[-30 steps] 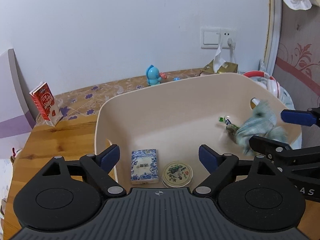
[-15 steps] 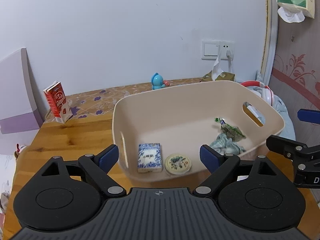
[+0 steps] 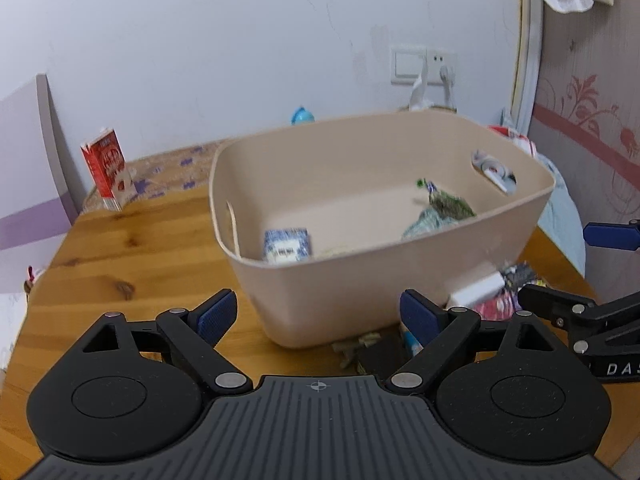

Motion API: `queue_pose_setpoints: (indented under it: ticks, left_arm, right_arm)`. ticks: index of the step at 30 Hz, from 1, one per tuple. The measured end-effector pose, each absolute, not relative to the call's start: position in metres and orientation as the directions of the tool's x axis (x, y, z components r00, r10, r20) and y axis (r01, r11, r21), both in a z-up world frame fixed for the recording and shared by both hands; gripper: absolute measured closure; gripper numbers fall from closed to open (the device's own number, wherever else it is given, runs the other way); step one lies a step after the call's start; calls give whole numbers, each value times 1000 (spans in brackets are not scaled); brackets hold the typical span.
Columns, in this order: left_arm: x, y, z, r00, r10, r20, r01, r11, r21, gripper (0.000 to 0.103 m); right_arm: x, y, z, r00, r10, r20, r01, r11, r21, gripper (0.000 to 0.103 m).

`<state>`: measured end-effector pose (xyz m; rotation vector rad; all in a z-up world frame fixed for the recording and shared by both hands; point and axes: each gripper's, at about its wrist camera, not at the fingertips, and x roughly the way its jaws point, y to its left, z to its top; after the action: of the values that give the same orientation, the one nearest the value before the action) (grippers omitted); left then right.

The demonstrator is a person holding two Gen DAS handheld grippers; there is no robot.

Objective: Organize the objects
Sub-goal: 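Grasp the black box with the left tool while the right tool grasps the cartoon tissue pack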

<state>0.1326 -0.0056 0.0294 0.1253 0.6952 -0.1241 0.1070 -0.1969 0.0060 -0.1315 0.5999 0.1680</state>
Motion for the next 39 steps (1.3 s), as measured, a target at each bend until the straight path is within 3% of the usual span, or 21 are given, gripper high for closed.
queue_pose_setpoints:
  ticks: [18, 25, 28, 33, 39]
  left_arm:
    - [150, -12, -31, 664, -88, -743, 88, 995, -39, 13]
    - [147, -4, -38, 649, -79, -756, 90, 996, -27, 14]
    - [148, 3, -42, 635, -100, -766, 94, 994, -52, 22]
    - [151, 9, -44, 638, -130, -759, 141, 989, -51, 24]
    - [150, 11, -43, 646, -121, -753, 168, 986, -15, 40]
  right_arm:
    - [104, -199, -40, 742, 153, -653, -211, 977, -11, 5]
    - [102, -184, -51, 718, 196, -668, -247, 969, 19, 5]
    - [102, -175, -56, 703, 214, -678, -263, 964, 31, 5]
    - [103, -160, -63, 687, 232, -688, -283, 958, 41, 5]
    - [108, -144, -71, 684, 235, -691, -279, 959, 50, 7]
